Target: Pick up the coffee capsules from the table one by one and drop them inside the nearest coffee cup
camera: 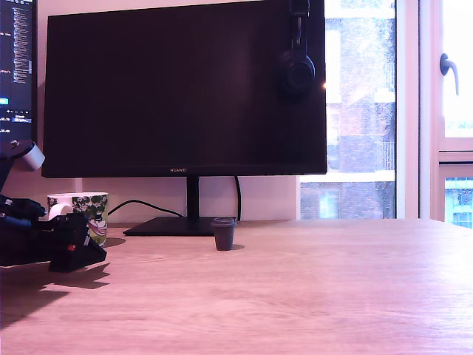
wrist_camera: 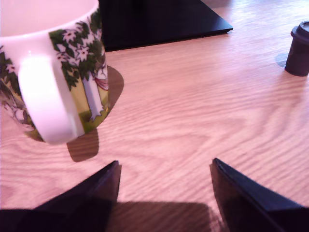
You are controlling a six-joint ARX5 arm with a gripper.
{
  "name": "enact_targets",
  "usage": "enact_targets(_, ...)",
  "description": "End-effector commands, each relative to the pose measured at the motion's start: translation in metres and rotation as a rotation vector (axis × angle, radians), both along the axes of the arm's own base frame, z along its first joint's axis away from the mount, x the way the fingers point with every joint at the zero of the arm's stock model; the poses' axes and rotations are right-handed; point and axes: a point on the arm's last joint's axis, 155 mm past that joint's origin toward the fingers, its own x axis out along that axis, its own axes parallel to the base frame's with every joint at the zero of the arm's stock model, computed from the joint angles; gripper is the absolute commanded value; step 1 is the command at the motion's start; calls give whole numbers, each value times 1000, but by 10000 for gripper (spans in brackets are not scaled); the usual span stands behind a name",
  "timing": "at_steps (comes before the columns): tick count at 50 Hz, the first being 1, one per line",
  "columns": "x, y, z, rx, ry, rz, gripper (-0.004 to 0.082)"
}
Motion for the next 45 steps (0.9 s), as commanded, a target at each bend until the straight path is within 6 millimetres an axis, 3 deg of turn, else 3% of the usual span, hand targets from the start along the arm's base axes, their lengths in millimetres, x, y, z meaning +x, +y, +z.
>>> enact_targets(1,10,3,22,-20,-69,18,531)
enact_targets(28,10,3,22,-27,-69,19,509)
enact_targets(33,10,3,22,-27,-69,19,407)
enact_targets(42,7,-1,22,-35,-66,0,40)
enact_targets(45,3,-4,22,-40,-69,-16,-20)
